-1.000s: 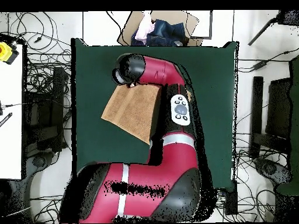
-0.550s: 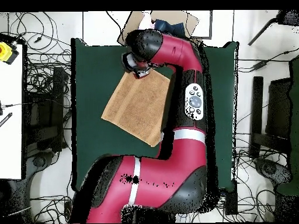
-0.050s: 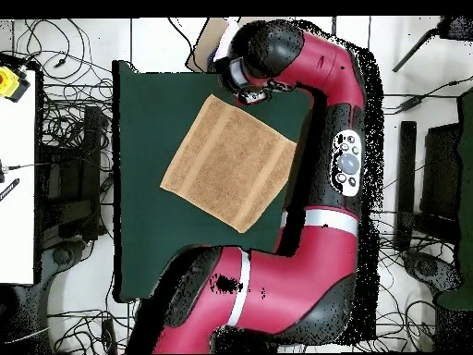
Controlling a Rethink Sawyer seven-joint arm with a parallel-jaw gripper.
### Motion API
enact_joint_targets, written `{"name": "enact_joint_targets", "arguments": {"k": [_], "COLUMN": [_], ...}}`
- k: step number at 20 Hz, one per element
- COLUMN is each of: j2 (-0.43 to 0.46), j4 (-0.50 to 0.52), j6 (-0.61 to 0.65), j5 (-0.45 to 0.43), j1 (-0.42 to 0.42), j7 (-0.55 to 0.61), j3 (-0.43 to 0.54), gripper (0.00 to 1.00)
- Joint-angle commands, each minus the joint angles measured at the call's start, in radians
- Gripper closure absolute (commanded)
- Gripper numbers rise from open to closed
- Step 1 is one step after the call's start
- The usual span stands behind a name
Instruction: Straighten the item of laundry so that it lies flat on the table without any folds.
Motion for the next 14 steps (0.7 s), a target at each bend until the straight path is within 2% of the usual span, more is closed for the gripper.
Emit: {"name": "enact_joint_targets", "arguments": {"k": [1,3,6,11,14], "j2": [-0.127,-0.181,-0.227,-0.264,-0.268], "j4": [0.313,0.416,0.409,0.438,0.433], "j6": [0.006,-0.037,0.020,0.025,-0.002], "j5": [0.194,0.272,0.293,0.281,0.212], "j1": [0.002,0.008,0.050,0.088,0.103], "j7": [0.067,0.082,0.149,0.177,0.175], "j3": [0.170,0.187,0.135,0.049,-0.023], "gripper": [1.00,1.00,1.00,1.00,1.00]}}
